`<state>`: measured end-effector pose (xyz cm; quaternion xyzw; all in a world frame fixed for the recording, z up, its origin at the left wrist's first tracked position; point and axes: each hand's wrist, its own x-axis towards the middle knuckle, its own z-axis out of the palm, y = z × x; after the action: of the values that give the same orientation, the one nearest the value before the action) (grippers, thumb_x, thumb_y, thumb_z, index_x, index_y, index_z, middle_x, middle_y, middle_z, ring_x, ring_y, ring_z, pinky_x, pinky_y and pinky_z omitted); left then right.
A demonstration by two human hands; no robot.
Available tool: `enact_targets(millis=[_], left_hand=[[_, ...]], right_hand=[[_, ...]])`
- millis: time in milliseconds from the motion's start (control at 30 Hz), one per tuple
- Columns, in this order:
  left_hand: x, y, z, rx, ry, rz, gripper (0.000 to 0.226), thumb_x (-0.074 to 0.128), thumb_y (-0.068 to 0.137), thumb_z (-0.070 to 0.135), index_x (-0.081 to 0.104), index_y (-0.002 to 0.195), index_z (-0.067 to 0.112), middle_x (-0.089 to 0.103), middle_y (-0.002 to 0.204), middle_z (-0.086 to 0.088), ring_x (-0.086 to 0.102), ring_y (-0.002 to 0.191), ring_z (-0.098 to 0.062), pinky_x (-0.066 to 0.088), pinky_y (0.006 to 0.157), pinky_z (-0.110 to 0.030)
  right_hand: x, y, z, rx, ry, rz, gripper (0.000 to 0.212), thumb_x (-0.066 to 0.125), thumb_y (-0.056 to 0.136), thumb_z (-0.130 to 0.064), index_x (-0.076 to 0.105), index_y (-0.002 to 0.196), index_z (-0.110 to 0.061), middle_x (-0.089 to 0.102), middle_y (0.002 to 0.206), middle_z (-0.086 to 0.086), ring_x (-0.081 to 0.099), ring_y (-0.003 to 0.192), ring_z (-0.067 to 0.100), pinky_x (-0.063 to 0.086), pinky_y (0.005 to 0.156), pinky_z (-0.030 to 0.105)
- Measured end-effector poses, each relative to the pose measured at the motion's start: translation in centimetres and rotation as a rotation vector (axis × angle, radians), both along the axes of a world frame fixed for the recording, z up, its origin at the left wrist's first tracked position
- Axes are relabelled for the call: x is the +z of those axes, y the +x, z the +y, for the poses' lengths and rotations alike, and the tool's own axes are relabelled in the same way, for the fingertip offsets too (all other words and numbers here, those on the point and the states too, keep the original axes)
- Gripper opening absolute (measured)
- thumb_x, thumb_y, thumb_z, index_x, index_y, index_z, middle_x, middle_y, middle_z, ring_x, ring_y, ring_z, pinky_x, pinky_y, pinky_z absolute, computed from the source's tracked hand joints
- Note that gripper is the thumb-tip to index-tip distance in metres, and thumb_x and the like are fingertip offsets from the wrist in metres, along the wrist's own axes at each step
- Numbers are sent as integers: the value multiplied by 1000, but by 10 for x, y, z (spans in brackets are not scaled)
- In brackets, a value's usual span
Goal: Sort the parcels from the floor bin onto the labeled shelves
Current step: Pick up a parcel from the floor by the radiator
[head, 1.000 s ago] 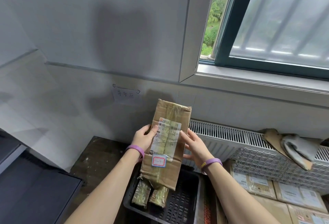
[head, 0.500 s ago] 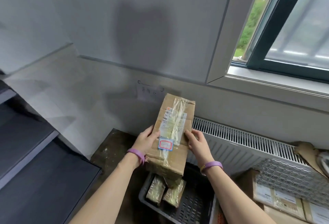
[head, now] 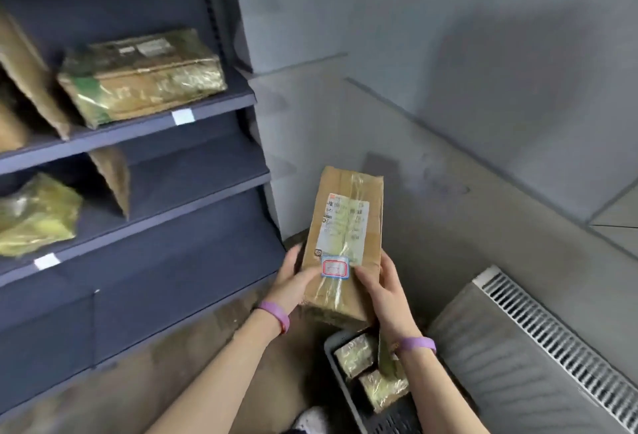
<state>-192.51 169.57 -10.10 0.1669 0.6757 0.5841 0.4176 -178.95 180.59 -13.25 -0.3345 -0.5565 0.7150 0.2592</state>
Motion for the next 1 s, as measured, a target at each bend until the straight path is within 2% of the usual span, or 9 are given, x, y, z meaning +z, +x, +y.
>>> enact_targets(millis=[133,300,367,467,533,633,733,833,1000], left_hand=[[8,-4,-56,134,23,48,48,66,76,32,54,120,45,67,114,15,63,108,-8,50,95,-41],[21,-16,-129,308,8,85,46,61,77,39,53,121,52,63,121,15,58,116,-13,50,95,-47],[24,-18,-161,375,1,95,49,57,79,36,50,123,55,62,123,18,57,117,-9,49,95,-39],[27,-19,-211,525,4,104,50,56,87,25,47,119,63,65,115,20,62,107,-4,50,77,-21],[28,-19,-244,618,25,109,51,56,90,18,51,114,63,67,110,19,65,101,-4,52,70,-16],[35,-20,-293,772,87,104,53,56,91,7,53,123,50,67,114,14,65,104,-8,55,73,-20],[36,-22,-350,905,147,132,53,52,92,1,50,132,37,64,123,7,61,113,-14,54,88,-31],[36,-25,-416,1006,156,194,54,50,94,3,47,135,38,61,129,6,56,120,-18,43,103,-47],[33,-34,-529,1149,124,271,57,53,93,5,49,129,49,61,128,11,54,123,-16,41,104,-50]], right_hand=[[10,-26,-38,213,78,65,36,64,92,-31,56,122,-49,67,122,-15,64,112,8,52,94,29],[11,-68,-92,342,19,47,49,70,88,-30,48,133,-31,62,128,-9,63,110,3,52,97,34],[17,-87,-115,432,26,50,47,69,89,-30,50,132,-31,63,126,-11,63,111,3,52,98,35],[25,-113,-153,585,57,75,45,66,92,-30,49,134,-32,63,127,-13,61,116,7,49,102,41],[31,-129,-183,677,93,104,43,62,94,-27,49,135,-31,63,128,-12,60,118,9,48,104,44],[44,-153,-234,835,173,160,33,57,98,-23,54,130,-33,65,125,-9,62,116,13,49,100,42],[55,-173,-295,972,212,199,31,55,99,-18,58,123,-38,68,120,-9,63,112,11,50,95,32],[60,-190,-363,1062,210,223,34,54,99,-19,54,130,-35,66,124,-11,61,116,10,48,101,37],[63,-208,-476,1151,191,249,40,52,100,-20,47,137,-35,63,128,-15,58,120,6,44,107,37]])
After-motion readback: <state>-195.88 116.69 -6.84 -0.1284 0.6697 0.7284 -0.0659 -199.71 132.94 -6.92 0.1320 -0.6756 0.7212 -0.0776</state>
